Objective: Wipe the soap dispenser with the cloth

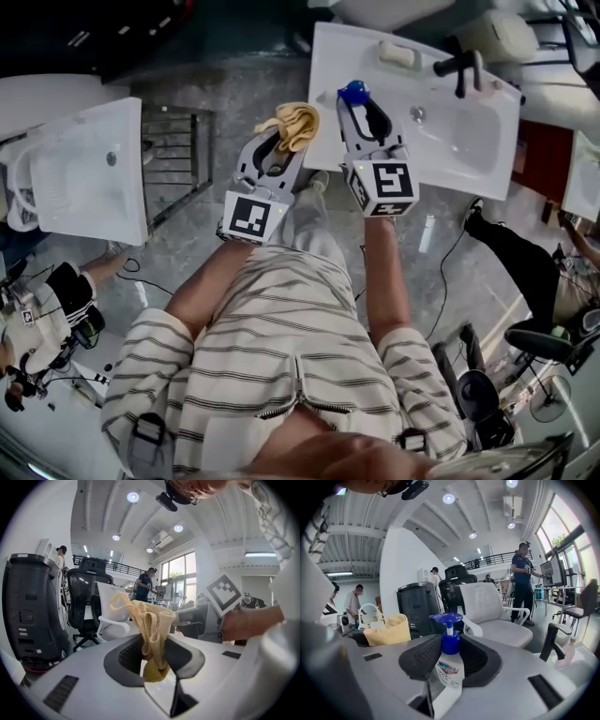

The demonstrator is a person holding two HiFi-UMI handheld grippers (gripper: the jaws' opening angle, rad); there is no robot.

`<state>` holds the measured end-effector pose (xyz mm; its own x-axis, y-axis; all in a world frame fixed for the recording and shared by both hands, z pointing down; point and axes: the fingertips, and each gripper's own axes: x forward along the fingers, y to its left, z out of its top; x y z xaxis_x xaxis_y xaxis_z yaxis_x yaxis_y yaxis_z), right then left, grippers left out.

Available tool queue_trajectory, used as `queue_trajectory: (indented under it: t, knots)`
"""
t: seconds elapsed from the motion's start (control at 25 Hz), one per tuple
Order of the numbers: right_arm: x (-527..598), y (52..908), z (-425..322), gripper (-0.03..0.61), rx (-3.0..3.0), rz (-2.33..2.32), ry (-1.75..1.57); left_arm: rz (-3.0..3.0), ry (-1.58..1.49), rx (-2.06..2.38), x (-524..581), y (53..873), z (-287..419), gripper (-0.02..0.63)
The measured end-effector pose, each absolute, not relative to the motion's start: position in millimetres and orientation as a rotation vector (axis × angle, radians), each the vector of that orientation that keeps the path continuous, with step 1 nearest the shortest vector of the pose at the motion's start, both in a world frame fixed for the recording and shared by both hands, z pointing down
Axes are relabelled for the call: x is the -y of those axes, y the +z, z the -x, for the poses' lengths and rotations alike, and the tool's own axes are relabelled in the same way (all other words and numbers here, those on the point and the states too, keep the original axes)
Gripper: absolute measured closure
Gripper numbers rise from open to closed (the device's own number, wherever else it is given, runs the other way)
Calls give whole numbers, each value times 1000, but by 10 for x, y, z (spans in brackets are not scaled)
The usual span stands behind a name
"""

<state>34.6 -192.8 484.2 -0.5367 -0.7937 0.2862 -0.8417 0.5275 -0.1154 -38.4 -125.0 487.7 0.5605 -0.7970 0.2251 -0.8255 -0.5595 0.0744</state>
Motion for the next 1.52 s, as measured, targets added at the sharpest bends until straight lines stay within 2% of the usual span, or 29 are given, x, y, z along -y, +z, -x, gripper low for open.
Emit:
queue_trajectory:
  t: [0.72, 1.52]
  knots:
    - [1456, 3835, -336, 454, 2622, -1408, 284, -2659, 217, 1313, 949, 4385, 179, 499]
    - [1264, 3405, -430, 453, 2585, -1510, 190, -2821, 172, 1193, 845, 4013, -112, 499]
